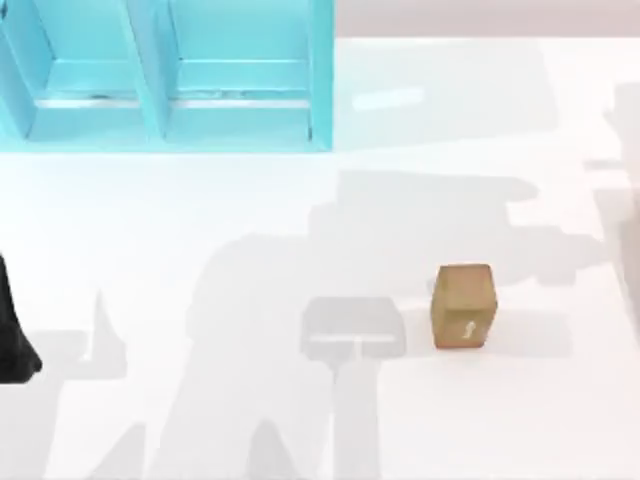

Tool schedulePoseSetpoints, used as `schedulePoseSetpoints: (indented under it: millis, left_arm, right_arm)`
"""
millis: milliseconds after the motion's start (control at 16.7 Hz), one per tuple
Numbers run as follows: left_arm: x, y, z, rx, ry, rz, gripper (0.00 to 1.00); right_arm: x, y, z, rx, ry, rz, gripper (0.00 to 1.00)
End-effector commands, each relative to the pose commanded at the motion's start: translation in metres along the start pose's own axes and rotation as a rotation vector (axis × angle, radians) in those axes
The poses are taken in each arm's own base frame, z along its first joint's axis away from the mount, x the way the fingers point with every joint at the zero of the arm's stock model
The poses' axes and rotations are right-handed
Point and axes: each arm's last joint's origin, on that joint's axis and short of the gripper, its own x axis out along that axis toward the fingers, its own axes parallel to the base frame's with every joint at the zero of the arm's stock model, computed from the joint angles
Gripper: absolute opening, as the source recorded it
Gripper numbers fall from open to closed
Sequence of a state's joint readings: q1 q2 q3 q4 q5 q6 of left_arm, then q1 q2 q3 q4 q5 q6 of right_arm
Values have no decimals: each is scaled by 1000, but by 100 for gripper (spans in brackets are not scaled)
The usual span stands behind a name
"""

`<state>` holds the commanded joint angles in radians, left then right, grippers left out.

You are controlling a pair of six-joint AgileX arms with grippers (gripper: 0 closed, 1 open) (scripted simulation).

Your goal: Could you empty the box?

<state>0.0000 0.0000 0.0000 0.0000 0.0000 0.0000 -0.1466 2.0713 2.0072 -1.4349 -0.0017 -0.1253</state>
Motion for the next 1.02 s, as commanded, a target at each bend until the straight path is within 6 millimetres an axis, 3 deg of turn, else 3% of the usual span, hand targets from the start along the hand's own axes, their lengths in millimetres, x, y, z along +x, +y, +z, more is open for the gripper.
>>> schedulePoseSetpoints:
  millis: [180, 420, 720, 1020]
  left_arm:
    - [0, 0, 0, 0, 0, 0, 100]
    - [0, 0, 0, 0, 0, 0, 100]
    - [0, 0, 0, 0, 0, 0, 100]
    - [0, 0, 0, 0, 0, 0, 100]
  right_arm:
    - [9, 70, 13, -23, -44, 6, 0]
    - [35, 126, 20, -8, -43, -1, 0]
    - [74, 151, 20, 19, 20, -38, 0]
    - [77, 149, 21, 26, 28, -39, 0]
